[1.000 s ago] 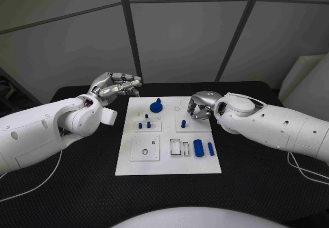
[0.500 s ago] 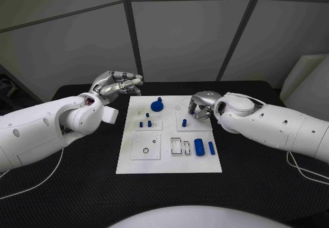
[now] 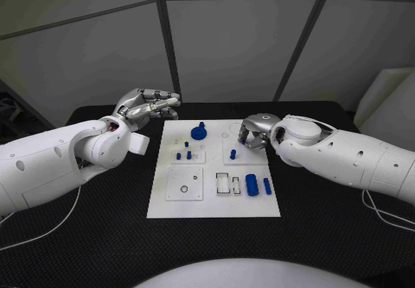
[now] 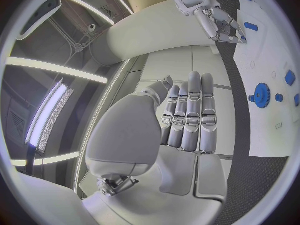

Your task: Assemble the parts on the task board

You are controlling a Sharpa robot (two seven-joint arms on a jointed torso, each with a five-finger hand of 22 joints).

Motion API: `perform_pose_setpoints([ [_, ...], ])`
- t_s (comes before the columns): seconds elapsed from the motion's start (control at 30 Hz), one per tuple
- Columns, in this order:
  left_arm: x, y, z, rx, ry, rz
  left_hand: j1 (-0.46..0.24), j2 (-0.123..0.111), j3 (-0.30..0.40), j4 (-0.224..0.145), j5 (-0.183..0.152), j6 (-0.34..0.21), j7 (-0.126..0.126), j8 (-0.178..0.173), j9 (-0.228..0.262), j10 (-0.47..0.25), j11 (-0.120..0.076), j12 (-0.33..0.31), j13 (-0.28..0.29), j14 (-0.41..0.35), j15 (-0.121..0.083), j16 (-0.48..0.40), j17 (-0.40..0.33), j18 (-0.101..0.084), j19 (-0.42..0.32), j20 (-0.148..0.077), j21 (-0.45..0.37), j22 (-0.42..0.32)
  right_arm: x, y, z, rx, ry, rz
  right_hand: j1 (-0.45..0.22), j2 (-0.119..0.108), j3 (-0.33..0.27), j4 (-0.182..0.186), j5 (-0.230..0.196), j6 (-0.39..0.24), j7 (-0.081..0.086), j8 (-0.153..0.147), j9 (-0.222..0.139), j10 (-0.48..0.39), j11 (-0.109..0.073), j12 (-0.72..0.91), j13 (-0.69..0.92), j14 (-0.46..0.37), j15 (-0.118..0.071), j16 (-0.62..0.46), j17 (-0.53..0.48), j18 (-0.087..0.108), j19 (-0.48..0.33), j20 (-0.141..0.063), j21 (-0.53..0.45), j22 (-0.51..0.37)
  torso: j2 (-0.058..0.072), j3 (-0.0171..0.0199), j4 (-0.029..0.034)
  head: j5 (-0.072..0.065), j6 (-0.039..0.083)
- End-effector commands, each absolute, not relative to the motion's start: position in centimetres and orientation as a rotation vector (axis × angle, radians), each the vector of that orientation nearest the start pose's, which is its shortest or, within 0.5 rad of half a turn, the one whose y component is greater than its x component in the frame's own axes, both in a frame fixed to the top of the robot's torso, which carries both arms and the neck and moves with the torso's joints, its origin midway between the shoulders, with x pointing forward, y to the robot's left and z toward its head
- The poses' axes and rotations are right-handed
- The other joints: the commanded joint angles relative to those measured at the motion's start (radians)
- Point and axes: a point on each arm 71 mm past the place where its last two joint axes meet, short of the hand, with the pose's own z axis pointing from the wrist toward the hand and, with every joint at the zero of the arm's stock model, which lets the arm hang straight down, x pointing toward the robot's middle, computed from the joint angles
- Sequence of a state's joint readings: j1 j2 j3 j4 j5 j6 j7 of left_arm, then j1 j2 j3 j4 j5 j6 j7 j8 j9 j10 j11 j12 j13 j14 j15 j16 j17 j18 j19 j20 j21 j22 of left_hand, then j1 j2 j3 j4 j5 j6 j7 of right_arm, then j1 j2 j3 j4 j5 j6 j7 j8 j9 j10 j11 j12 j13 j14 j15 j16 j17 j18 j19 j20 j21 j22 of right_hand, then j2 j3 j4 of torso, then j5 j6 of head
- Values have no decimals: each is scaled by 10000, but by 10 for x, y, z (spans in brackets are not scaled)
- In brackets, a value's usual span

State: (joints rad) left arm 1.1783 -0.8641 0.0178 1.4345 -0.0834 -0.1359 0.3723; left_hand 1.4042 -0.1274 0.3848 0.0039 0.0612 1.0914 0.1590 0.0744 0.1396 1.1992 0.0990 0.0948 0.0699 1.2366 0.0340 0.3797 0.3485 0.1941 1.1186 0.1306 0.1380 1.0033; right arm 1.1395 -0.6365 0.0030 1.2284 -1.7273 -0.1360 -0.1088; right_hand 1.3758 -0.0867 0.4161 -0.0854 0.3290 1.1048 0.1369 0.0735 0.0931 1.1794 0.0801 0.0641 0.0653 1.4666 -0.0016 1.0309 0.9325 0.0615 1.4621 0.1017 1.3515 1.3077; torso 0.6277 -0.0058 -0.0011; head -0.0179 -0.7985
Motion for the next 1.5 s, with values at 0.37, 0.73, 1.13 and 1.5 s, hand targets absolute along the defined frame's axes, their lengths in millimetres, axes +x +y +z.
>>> perform_pose_setpoints([
  [0.37, 505, 238, -172, -10430, 14588, -16285, -12, 48, -54, -9, -67, -69, 28, -58, 17, -47, 30, -32, -8, 65, -11, -85, -2, -145, 83, 24, -53, -26, 523, -173, -225, -4172, 16704, 4205, -36, 292, 869, -97, -1234, 569, -144, 90, 271, 721, -198, 36, 99, 182, -218, 516, 200, -295, 484, -164, 921, 1759, 0, -1, -4, -29, -36],
  [0.73, 505, 240, -172, -10448, 14591, -16247, -5, 55, -56, -16, -74, -70, 28, -57, 18, -50, 31, -34, -8, 68, -10, -97, -1, -145, 87, 24, -61, -35, 521, -177, -221, -3932, 16391, 4393, -192, 259, 885, -22, -1671, 668, -184, 96, 368, 846, -242, 12, 116, 149, -271, 558, 140, -306, 500, -217, 978, 1803, -6, -6, -9, -18, -38],
  [1.13, 506, 243, -173, -10481, 14572, -16163, 12, 67, -57, -31, -75, -74, 31, -57, 19, -56, 32, -37, -9, 69, -11, -117, -1, -144, 92, 23, -73, -50, 503, -188, -208, -3515, 16015, 4846, -228, 234, 874, -6, -1709, 683, -192, 94, 389, 855, -248, 3, 116, 134, -281, 532, 84, -301, 488, -226, 958, 1791, -15, 0, -15, 13, 4],
  [1.5, 507, 242, -173, -10464, 14558, -16192, -21, 82, -83, -18, -91, -82, 40, -58, 19, -64, 41, -40, -10, 77, 0, -145, 1, -150, 98, 31, -95, -74, 464, -151, -177, -3458, 15073, 6885, -196, 194, 910, -44, -1654, 664, -198, 65, 410, 834, -254, -15, 108, 114, -290, 519, 32, -302, 489, -238, 966, 1799, -17, -18, 16, 138, 47],
])
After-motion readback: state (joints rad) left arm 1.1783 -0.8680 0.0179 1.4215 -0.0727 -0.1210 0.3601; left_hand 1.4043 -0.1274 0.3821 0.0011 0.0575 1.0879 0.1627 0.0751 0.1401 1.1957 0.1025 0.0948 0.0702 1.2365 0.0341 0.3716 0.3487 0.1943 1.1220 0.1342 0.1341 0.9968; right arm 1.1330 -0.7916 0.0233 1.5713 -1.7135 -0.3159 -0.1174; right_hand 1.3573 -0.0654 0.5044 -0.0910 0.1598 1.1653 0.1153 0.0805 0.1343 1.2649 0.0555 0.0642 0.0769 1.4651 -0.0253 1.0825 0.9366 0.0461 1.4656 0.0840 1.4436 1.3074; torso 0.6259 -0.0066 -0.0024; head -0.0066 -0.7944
